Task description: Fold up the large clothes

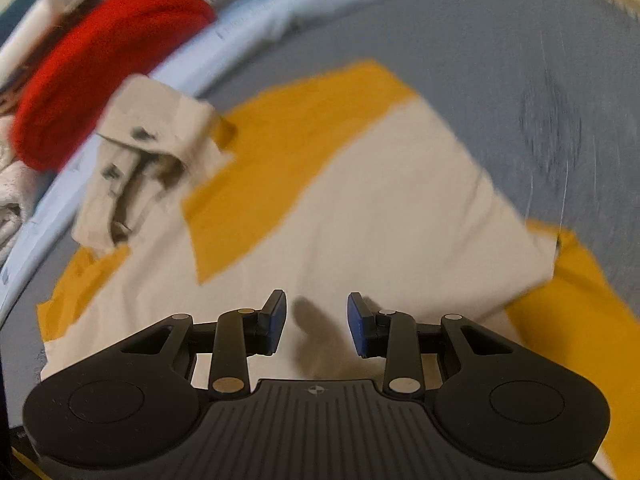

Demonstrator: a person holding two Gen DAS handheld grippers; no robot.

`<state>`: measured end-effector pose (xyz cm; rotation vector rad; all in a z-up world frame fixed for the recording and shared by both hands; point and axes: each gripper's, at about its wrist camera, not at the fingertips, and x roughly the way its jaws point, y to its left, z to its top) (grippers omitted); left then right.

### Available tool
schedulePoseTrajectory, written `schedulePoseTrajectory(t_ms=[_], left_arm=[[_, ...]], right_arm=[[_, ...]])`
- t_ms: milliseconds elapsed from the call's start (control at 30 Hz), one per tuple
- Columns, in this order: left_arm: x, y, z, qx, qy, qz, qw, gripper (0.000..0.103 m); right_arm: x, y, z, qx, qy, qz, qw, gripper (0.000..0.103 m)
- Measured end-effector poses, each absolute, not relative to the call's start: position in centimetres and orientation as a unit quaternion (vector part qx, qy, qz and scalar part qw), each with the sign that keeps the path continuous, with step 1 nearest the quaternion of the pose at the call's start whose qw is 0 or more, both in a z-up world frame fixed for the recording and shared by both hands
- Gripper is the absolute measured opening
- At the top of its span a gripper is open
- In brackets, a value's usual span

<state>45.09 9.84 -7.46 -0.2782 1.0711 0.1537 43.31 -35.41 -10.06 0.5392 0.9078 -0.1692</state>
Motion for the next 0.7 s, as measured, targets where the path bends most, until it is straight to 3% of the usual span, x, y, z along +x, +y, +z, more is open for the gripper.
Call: schedulePoseTrajectory(t_ms=[333, 433, 500, 600, 700], left_arm=[[44.0, 5.0, -4.4, -0.037, 0.392, 0.005, 0.919, 0.037], [44.1, 4.3, -4.2, -0.017, 0.372, -0.009, 0.928, 0.046], [44.2, 4.1, -4.0, 0.000, 0.362, -0.013, 0.932, 0.047], [44.4, 3.6, -3.2, 0.030, 0.353, -0.027, 0.935, 0.046], [47.1, 3.3, -2.4, 0.033, 0.360, -0.020, 0.932, 0.035]], right_arm=[[41.1, -36.8, -4.2, 0.151, 0.327, -0.044, 0.932, 0.035], [40.7, -37.9, -3.5, 0.139, 0.323, -0.047, 0.935, 0.035], [40.7, -38.8, -3.4, 0.140, 0.332, -0.054, 0.931, 0.035], [41.4, -39.6, -3.6, 0.126, 0.361, -0.058, 0.922, 0.035], [41.7, -40.2, -3.7, 0.115, 0.373, -0.059, 0.919, 0.027]])
